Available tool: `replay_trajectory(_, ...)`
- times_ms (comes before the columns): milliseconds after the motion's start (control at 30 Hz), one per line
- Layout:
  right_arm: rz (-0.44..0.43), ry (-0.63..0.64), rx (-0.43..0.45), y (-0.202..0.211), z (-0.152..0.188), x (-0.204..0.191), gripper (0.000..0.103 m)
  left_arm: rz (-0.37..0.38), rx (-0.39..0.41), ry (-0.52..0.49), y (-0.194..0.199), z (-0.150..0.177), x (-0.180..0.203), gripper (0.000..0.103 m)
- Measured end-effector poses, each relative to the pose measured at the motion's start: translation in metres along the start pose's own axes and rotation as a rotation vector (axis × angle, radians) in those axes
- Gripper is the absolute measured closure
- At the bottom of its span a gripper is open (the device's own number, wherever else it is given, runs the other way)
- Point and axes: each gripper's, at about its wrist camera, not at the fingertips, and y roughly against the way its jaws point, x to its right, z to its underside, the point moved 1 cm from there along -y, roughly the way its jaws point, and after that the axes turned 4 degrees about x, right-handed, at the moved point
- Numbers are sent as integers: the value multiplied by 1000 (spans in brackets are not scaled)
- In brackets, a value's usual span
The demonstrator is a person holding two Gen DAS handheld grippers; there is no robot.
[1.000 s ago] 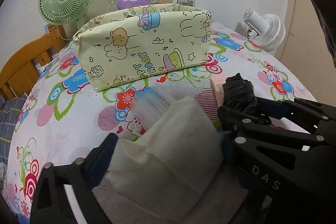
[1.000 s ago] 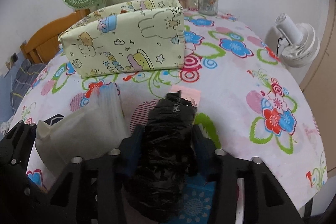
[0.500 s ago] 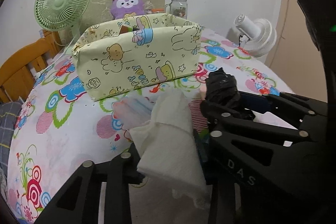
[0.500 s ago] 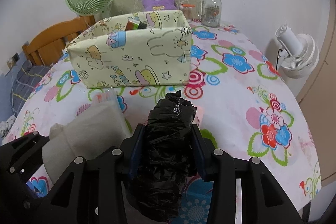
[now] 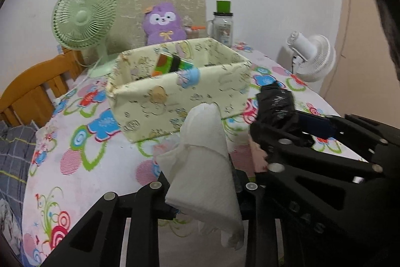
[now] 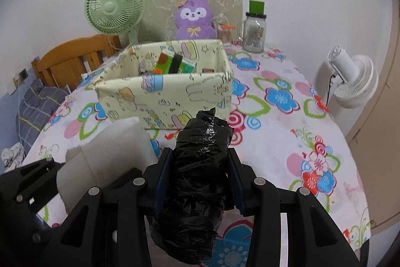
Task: Organize soft objects
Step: 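Close the right tool on the black bundle while the left tool grips the white cloth, then lift the black bundle and white cloth with both tools over the fabric box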
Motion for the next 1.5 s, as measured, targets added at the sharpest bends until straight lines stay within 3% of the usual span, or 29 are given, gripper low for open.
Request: replay_trajectory(1500, -33, 16, 153, 33, -82, -5, 57, -73, 130, 28, 25, -78, -19, 76)
